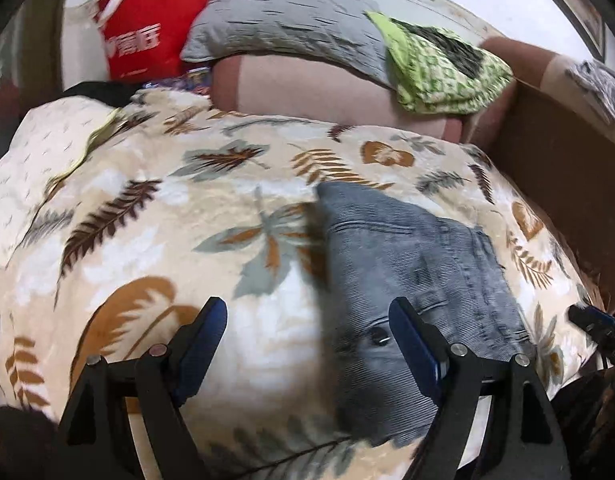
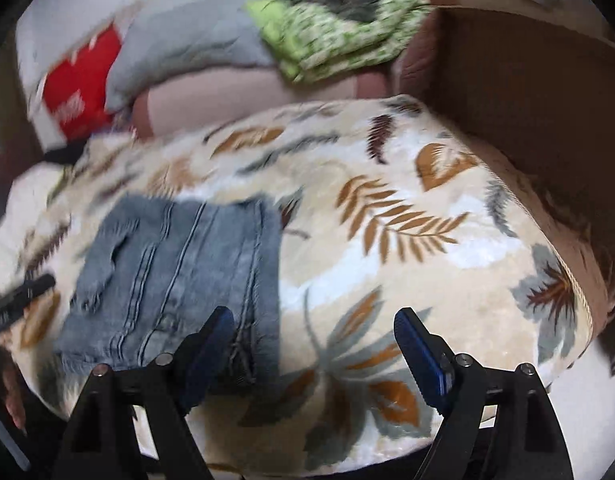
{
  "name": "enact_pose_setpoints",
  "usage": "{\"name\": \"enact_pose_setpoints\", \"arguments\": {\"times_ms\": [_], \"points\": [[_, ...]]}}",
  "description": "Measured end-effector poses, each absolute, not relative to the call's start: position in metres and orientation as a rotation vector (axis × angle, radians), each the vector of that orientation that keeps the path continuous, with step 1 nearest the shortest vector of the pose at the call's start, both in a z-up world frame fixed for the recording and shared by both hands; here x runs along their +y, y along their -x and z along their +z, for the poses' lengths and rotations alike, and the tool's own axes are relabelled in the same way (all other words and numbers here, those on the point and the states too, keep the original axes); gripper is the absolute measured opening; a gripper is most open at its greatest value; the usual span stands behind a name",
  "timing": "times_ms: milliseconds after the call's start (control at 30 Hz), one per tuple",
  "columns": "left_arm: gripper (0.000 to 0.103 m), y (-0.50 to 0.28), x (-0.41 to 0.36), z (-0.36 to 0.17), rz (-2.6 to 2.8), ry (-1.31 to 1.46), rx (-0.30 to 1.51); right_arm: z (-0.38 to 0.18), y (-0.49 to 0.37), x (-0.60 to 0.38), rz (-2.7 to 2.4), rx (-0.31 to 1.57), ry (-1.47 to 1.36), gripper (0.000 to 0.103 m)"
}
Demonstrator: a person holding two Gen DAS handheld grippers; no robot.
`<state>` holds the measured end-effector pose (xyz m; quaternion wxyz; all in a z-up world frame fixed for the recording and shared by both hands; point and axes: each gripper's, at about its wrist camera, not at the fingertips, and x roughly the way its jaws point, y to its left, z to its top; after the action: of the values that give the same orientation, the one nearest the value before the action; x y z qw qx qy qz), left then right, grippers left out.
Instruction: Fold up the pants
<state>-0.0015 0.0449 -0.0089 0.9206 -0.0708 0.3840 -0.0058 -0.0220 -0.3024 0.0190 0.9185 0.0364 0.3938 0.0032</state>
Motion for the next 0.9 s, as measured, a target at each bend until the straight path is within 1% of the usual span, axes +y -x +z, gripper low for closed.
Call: {"name": "enact_pose_setpoints", "arguments": {"times_ms": [200,567,900], "points": [[0.083,0.004,0.078,-0.021,0.069,0.199,0.78,0.022,0.023,-0.319,-0.012,0.694,-0.132,0.085],[0.083,0.006,0.097,-0.035,0.079,0.268,0.783,0.005,0.02,-0.334,-0.02,0.716,-0.252,0.085],[0.083,0.002,0.096,-0.037,0.072,0.283,0.777,-0.003,0.011,-0.334,-0.03,0.727,-0.257,0.085]]}}
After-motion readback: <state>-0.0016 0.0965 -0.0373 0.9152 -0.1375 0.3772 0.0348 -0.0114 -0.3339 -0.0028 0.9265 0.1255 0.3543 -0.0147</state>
